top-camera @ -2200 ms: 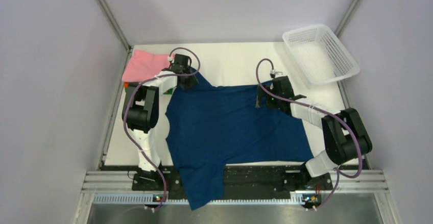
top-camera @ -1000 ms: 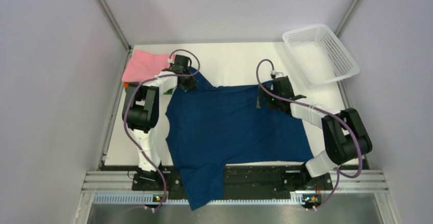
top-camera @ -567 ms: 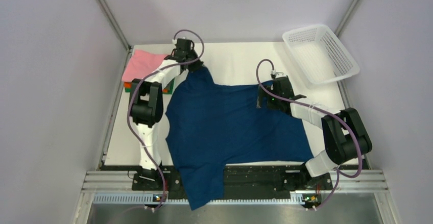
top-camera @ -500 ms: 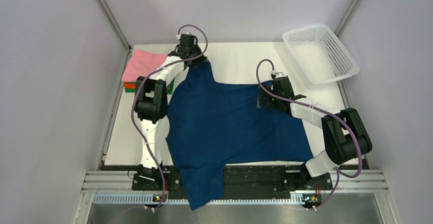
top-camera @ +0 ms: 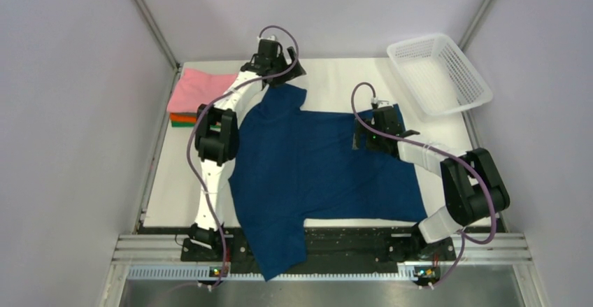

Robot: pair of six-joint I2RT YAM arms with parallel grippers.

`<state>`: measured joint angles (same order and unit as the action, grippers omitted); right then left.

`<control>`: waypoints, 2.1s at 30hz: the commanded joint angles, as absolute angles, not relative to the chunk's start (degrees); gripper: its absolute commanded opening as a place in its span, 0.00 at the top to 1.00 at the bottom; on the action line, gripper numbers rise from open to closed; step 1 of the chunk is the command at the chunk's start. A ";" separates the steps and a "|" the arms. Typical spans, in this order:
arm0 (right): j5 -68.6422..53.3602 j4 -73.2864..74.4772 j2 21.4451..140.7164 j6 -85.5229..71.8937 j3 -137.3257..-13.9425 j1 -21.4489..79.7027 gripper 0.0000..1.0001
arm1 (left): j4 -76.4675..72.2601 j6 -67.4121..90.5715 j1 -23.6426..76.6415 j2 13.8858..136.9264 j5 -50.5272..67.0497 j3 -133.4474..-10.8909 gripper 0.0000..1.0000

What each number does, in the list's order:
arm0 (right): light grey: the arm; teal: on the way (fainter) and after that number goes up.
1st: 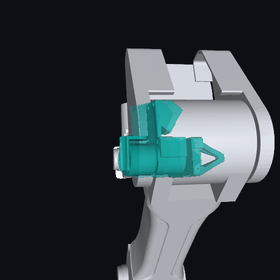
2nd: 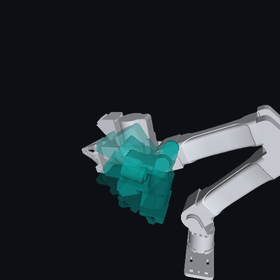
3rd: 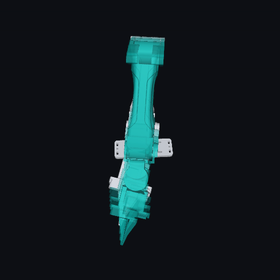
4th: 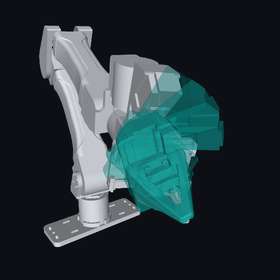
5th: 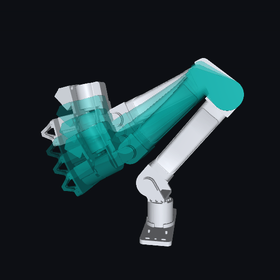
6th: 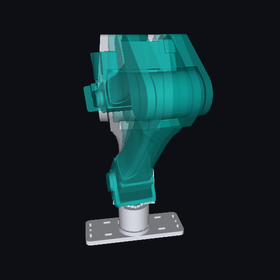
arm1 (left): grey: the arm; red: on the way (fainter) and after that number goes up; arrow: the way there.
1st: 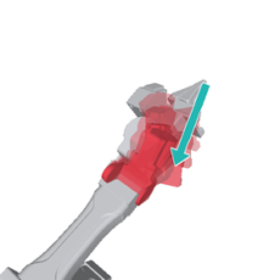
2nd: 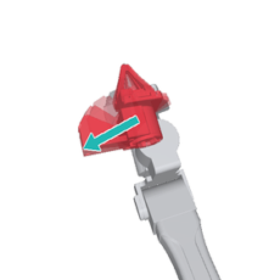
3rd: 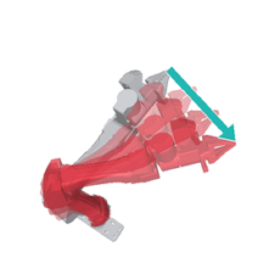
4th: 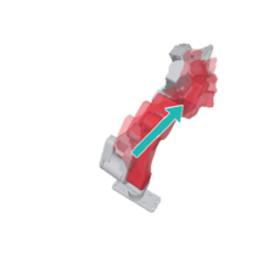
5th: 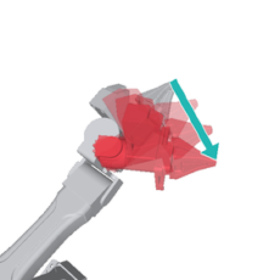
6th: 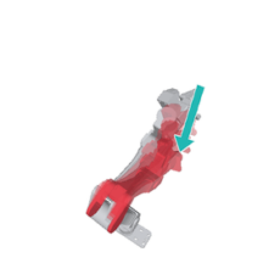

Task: Fold and stack the t-shirts
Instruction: Grab the side of the flattened tshirt closest away from the robot with both arms

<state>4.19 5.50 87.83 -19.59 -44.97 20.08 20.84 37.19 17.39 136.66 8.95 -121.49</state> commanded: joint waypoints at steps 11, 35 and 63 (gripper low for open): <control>12.67 9.05 85.63 -20.09 -50.99 19.13 0.01 | 29.51 31.20 22.37 103.61 -6.38 -81.46 0.01; 8.80 15.14 117.53 -18.94 -79.09 9.44 0.01 | 47.75 33.48 13.97 141.32 -6.20 -118.38 0.01; 5.91 19.81 87.81 -22.00 -65.16 13.00 0.01 | 43.97 31.47 20.81 98.50 -6.61 -93.66 0.01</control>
<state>6.09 19.03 96.92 -19.31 -74.37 12.05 45.69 28.42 15.90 116.46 -3.29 -107.57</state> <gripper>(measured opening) 0.987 0.987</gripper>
